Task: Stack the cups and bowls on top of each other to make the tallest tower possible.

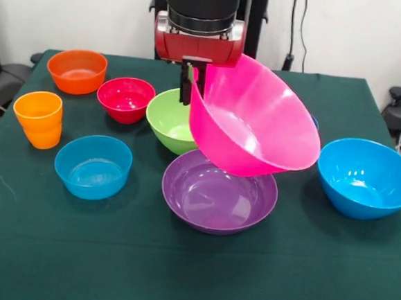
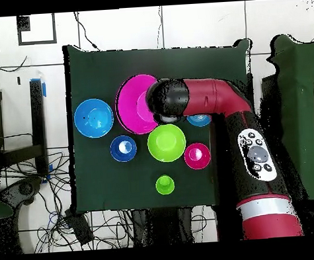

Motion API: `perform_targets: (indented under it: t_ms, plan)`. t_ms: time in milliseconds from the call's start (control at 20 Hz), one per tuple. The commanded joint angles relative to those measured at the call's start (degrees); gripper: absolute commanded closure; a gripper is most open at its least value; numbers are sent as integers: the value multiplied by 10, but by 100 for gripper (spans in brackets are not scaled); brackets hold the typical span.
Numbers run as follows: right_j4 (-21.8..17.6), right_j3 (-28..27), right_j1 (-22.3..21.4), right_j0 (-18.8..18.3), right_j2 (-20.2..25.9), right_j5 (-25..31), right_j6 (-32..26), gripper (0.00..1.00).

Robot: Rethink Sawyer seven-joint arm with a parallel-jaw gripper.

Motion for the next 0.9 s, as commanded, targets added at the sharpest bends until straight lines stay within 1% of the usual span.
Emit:
perform_targets:
  t_ms: [50, 300, 550, 750, 900]
  plan:
    - [-42, 64, 34, 2, 65, -56, -92, 100]
    - [-50, 71, 46, 0, 67, -73, -73, 100]
    - [-54, 66, 62, -3, 69, -81, -70, 100]
    - [-63, 49, 75, -7, 68, -86, -78, 100]
    - [-69, 35, 82, -12, 68, -73, -94, 100]
